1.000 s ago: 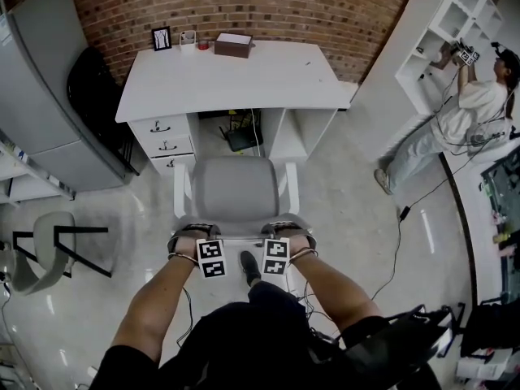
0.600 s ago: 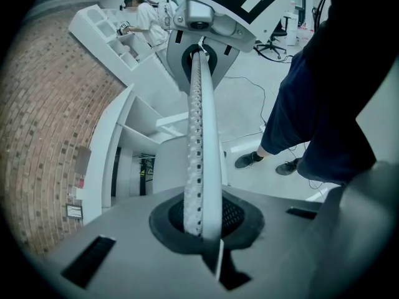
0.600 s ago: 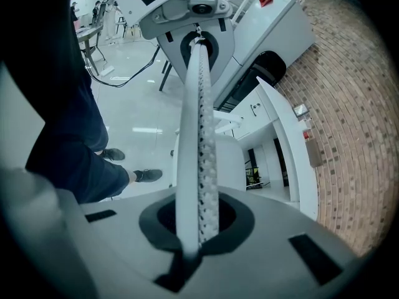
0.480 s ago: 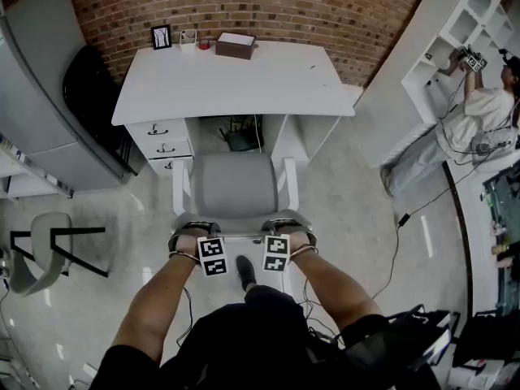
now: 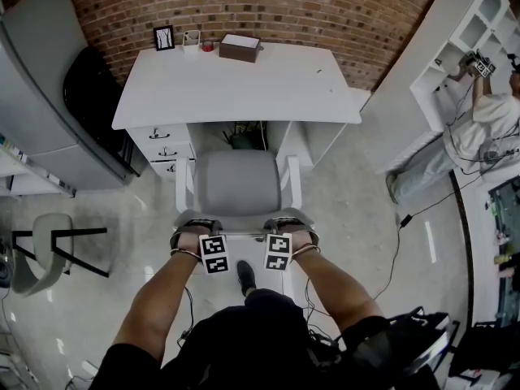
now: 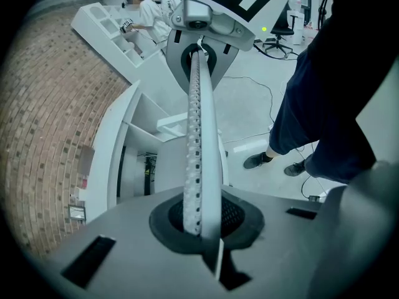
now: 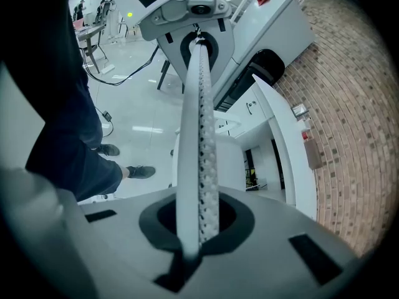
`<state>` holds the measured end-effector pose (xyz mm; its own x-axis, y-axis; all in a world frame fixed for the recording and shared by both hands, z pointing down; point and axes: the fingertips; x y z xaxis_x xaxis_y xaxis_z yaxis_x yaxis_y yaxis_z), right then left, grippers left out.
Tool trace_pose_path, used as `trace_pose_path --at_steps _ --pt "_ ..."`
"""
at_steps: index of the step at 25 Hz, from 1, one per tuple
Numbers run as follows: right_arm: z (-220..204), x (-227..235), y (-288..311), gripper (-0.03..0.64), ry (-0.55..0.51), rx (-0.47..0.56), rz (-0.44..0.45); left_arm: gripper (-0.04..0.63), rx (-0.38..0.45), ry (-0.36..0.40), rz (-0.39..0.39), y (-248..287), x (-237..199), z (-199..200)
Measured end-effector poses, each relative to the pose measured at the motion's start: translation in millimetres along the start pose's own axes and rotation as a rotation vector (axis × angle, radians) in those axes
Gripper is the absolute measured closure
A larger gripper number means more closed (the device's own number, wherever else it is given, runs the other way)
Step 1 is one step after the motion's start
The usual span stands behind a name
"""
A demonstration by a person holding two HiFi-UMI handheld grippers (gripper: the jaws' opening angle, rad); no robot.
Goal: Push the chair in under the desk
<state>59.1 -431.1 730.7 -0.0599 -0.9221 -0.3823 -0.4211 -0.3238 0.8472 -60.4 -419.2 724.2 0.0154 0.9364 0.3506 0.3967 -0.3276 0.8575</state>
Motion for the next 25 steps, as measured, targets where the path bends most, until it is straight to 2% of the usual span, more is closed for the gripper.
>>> trace_pose_path --at_steps 25 --pt "-37 86 23 0.606 -0.048 0.012 -0.004 0.584 -0.02 -0.042 0.009 37 -83 6"
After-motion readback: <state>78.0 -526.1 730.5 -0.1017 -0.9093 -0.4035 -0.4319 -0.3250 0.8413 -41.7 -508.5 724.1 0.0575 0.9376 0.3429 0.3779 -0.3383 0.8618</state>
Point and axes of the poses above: the fingertips, and each gripper's own axes: y forward along the fingers, x to its right, z out of its top, and after that the axes turned 14 degrees about x, right-handed
